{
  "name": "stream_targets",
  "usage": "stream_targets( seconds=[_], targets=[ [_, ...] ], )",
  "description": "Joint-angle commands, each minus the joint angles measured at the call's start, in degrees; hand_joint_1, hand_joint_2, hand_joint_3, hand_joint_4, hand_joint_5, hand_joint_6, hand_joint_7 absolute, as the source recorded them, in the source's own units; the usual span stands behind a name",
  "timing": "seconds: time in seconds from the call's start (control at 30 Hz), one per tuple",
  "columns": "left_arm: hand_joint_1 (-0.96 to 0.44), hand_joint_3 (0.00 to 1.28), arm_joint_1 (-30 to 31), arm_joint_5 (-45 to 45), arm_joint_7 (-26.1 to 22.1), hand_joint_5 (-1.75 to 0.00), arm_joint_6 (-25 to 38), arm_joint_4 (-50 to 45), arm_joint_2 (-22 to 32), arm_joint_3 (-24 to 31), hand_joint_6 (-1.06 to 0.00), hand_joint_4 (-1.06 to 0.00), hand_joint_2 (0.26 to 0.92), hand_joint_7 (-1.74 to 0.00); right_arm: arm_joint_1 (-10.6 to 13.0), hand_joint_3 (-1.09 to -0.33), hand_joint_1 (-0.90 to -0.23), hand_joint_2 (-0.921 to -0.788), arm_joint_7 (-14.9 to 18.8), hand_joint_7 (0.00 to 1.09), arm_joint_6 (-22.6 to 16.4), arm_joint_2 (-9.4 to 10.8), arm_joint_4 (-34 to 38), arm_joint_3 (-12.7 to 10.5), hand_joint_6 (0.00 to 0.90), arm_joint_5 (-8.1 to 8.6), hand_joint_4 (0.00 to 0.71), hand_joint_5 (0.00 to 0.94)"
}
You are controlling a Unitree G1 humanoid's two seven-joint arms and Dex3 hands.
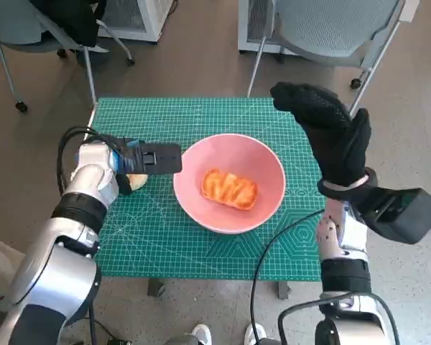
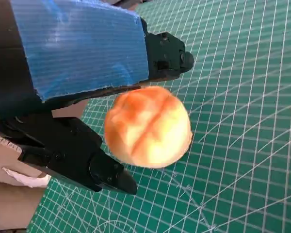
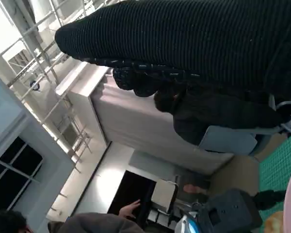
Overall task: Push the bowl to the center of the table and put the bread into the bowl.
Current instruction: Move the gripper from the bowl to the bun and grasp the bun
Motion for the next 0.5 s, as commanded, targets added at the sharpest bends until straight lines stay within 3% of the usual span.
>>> stream_targets(
  seconds=[0.03, 0.13, 0.47, 0.5],
  targets=[
    [-0.21, 0.0, -0.7, 0.1, 0.4, 0.0, -0.1, 1.4, -0.5, -0.3, -0.14, 0.0, 0.685, -0.01, 1.8, -0.838, -0.686, -0.921, -0.6, 0.28, 0.3, 0.1, -0.1, 0.0, -0.001, -0.36, 0.074, 0.001],
    [-0.21, 0.01, -0.7, -0.2, 0.4, -0.01, 0.3, 1.8, -0.7, -0.1, -0.13, -0.02, 0.689, 0.0, 1.9, -0.839, -0.686, -0.921, -0.8, 0.28, 0.3, 0.1, -0.4, 0.1, -0.001, -0.42, 0.074, 0.001],
    [-0.12, 0.02, 0.0, -1.2, 2.1, -0.14, 1.4, 2.8, -1.3, 0.9, -0.15, -0.29, 0.719, -0.01, 2.0, -0.84, -0.686, -0.921, -0.7, 0.28, 0.9, 0.1, -0.6, 0.2, -0.001, -0.04, 0.073, 0.001],
    [-0.11, 0.02, 0.1, -1.3, 2.5, -0.25, 1.4, 2.9, -1.4, 1.0, -0.16, -0.29, 0.724, -0.01, 2.1, -0.84, -0.686, -0.921, -0.7, 0.28, 0.9, 0.1, -0.8, 0.3, -0.001, -0.04, 0.073, 0.001]
  ],
)
